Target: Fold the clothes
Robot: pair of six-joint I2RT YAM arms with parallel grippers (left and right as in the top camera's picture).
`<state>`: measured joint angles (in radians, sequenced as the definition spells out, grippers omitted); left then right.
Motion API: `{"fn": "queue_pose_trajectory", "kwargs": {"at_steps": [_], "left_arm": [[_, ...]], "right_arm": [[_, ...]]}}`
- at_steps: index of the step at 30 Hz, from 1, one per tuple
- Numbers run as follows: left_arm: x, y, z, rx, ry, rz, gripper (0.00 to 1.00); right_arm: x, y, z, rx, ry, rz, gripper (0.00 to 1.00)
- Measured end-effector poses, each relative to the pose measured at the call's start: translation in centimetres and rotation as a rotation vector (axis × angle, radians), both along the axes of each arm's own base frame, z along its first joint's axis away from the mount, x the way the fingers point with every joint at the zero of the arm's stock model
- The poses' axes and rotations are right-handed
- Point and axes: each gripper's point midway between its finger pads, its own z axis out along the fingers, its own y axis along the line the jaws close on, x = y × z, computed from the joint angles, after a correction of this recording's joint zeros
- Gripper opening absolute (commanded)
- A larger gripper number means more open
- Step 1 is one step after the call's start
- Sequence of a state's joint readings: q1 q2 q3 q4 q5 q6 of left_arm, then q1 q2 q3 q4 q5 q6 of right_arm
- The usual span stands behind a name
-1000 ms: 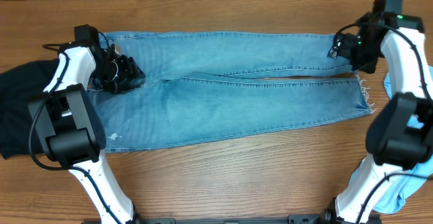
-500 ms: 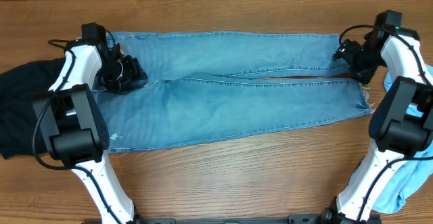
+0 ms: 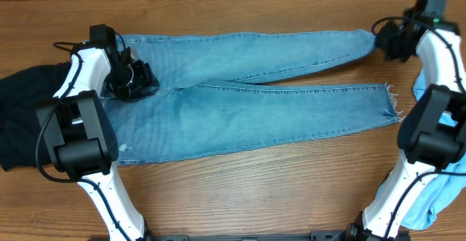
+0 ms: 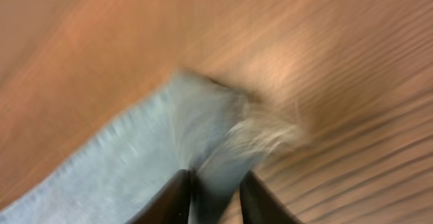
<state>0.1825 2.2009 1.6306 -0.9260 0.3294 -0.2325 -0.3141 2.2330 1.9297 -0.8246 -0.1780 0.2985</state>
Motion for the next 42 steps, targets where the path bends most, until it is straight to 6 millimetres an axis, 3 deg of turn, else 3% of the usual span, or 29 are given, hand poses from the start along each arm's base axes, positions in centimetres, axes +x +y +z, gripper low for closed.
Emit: {"fn": "queue_pose_trajectory", "kwargs": {"at_steps": [1,2,3,4,8,10,15,19,22,23,25,29,32,38,40,42], "left_arm": [[-0.1,0.0,0.0,-0.001,0.004,0.0,0.65],[-0.1,0.0,0.0,-0.001,0.006,0.0,0.65],[-0.1,-0.1,0.0,-0.002,0.006,0.0,0.65],[-0.1,-0.1,0.0,-0.001,0.006,-0.002,0.66],[-0.2,-0.1,0.0,0.0,0.007,-0.002,0.66],[-0.2,-0.2,0.0,-0.002,0.011,-0.003,0.66],[-0.2,0.1,-0.2,0.053,0.013,-0.022,0.72],[-0.2,-0.1,0.4,0.079,0.013,-0.073,0.78],[-0.3,1.4,1.9,0.157,0.024,-0.066,0.82],[-0.4,1.9,3.0,0.18,0.012,-0.062,0.82],[-1.4,2.1,7.0,0.213,-0.023,-0.057,0.81],[-5.3,2.6,16.6,0.293,-0.112,-0.026,0.8],[-8.1,2.8,17.6,0.311,-0.041,0.006,0.78],[-11.7,2.6,17.7,0.322,0.014,0.038,0.78],[-13.4,2.4,17.4,0.326,0.001,0.045,0.78],[-15.3,2.1,16.7,0.326,-0.004,0.054,0.79]], "right_arm": [[0.5,-1.7,3.9,-0.086,-0.067,-0.035,0.57],[0.2,-2.4,5.8,-0.127,-0.088,-0.055,0.57],[-0.7,-3.4,7.4,-0.176,-0.083,-0.087,0.59],[-1.7,-4.0,7.6,-0.202,-0.046,-0.113,0.65],[-5.3,-4.4,4.6,-0.207,0.139,-0.131,0.7],[-7.3,-4.2,3.7,-0.192,0.227,-0.125,0.77],[-12.4,-4.6,2.5,-0.116,0.406,-0.111,0.78],[-15.9,-7.4,2.3,0.004,0.45,-0.184,0.77],[-17.8,-8.6,2.4,0.124,0.441,-0.215,0.77],[-18.0,-8.3,2.4,0.138,0.445,-0.209,0.78],[-18.2,-7.2,2.5,0.172,0.464,-0.184,0.78],[-18.3,-4.8,2.7,0.224,0.491,-0.129,0.78],[-18.7,-3.9,3.6,0.235,0.49,-0.106,0.77],[-19.8,-0.5,9.0,0.191,0.428,-0.035,0.77],[-20.3,0.4,8.9,0.197,0.444,-0.019,0.78],[-21.3,1.4,7.5,0.212,0.479,-0.002,0.78]]}}
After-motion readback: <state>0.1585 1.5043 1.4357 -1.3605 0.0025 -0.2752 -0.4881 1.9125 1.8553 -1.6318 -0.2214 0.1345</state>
